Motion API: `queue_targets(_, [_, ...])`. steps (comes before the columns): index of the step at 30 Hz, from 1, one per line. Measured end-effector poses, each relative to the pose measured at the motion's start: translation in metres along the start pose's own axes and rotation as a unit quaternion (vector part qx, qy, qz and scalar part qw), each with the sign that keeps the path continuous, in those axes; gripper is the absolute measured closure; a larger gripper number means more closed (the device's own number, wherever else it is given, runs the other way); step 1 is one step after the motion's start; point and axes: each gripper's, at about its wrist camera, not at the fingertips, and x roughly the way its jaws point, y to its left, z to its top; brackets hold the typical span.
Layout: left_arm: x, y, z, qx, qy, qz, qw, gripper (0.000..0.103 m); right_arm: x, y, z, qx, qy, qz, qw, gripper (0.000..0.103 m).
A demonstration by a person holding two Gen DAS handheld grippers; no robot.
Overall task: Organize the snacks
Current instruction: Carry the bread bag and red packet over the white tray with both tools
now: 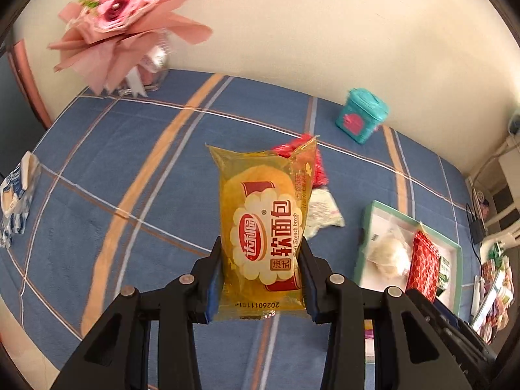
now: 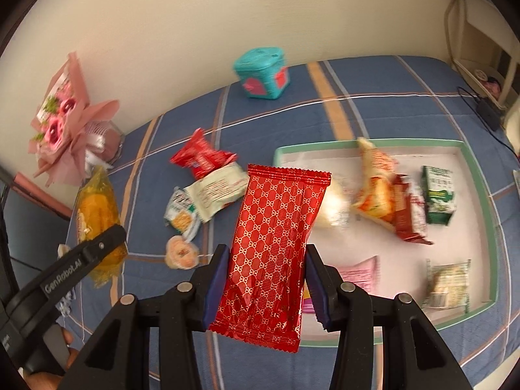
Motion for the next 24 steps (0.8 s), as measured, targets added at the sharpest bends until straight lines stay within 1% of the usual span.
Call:
queue_targets(7, [0.006, -0.057, -0.013, 0.046, 0.01, -0.015, 0.9988, 0.061, -0.011, -0.051, 0.012, 0.052, -0.008, -0.014, 0.999, 0.054])
queue_targets(14, [0.011, -0.115, -0.029, 0.102, 0.018, -0.026, 0.9942, 0.061, -0.022, -0.108, 0.023, 0.108, -0.017, -0.025, 0.994, 0.054])
queue_targets(19, [0.015, -0.143, -0.04, 0.127, 0.028, -0.04, 0.9907, 0.061, -0.033, -0.145, 0.027, 0.133, -0.029, -0.05, 0.989, 0.054])
queue_targets(21, [0.016, -0.155, -0.044, 0.136, 0.031, -0.046, 0.9891, 0.061, -0.035, -0.155, 0.028, 0.139, -0.033, -0.058, 0.988, 0.054])
queue_targets(24, [0.017, -0.168, -0.051, 0.151, 0.032, -0.046, 0.9869, 0.061, -0.038, -0.167, 0.029, 0.149, -0.036, -0.063, 0.986, 0.054])
